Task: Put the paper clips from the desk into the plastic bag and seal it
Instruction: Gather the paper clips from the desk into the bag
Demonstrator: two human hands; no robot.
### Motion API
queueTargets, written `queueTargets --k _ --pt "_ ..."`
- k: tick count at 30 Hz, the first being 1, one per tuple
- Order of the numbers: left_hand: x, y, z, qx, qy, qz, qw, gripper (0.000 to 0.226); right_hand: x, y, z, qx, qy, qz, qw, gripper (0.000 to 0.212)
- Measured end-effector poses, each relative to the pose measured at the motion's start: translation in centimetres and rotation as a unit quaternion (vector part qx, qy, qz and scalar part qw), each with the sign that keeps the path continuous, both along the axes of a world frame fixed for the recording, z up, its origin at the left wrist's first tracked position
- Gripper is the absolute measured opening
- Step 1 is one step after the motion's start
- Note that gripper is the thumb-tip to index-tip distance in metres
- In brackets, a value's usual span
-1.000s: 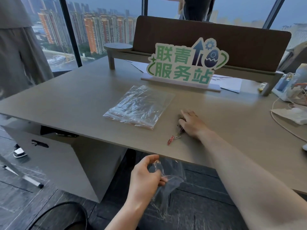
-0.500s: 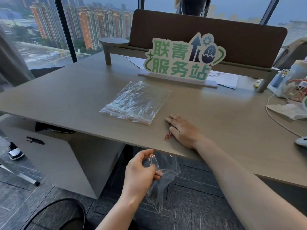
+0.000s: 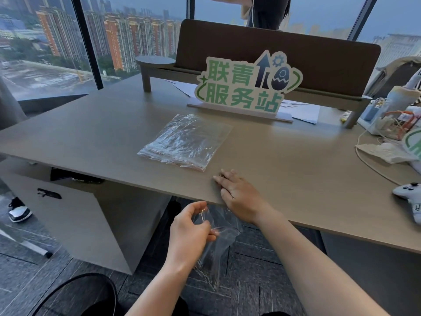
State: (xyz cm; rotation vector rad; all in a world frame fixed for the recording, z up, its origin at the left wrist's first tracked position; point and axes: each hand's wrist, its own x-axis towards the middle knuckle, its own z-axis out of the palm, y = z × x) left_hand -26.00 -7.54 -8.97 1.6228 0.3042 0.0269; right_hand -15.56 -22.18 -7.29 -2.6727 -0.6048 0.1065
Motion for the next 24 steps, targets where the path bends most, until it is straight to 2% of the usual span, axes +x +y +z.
queueTargets --k 19,21,24 --pt "0.4 0.4 -0.2 -0.02 -0.025 0.023 0.999 0.043 -5.5 2.2 -0.8 0.076 -0.044 0.048 0.995 0.049" --pt "0.3 0.4 -0.2 -0.026 -0.029 0.023 0.999 0.043 -6.1 2.3 -0.8 0.102 -0.042 0.052 0.993 0.05" --pt "0.2 0.5 -0.2 -0.033 -0.031 0.023 0.999 0.042 -6.9 2.4 -0.5 0.201 -0.016 0.026 0.979 0.049"
